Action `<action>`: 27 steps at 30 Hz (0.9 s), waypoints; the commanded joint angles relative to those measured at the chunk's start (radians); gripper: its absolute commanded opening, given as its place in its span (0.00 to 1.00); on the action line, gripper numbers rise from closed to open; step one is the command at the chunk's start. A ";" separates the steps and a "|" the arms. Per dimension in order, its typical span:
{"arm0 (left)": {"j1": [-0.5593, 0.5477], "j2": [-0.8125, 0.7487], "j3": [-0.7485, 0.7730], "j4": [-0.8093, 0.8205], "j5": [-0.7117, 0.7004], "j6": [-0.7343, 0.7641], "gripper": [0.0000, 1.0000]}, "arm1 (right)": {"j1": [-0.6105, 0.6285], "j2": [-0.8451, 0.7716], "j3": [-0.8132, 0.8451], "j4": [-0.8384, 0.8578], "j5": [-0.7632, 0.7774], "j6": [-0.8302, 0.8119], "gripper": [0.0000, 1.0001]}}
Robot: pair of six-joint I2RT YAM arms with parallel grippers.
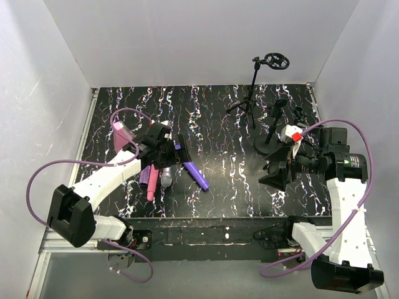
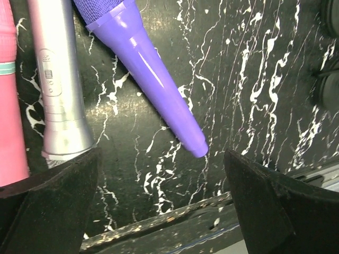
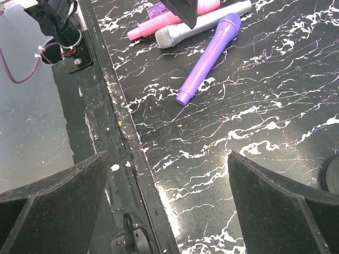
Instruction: Attach the microphones to the stand
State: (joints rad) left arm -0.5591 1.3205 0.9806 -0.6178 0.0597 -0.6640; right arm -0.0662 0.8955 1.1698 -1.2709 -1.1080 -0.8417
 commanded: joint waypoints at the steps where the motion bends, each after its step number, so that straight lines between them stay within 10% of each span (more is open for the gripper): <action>1: -0.033 0.034 0.026 0.043 -0.046 -0.157 0.98 | 0.009 -0.013 -0.015 0.039 -0.013 0.006 0.98; 14: -0.130 0.249 0.110 0.033 -0.383 -0.379 0.90 | 0.012 -0.026 -0.041 0.065 -0.009 0.030 0.98; 27: -0.130 0.470 0.199 0.046 -0.420 -0.393 0.66 | 0.011 -0.036 -0.056 0.071 -0.012 0.036 0.98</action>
State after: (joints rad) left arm -0.6888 1.7729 1.1442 -0.5823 -0.3134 -1.0405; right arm -0.0582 0.8703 1.1267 -1.2213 -1.1023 -0.8143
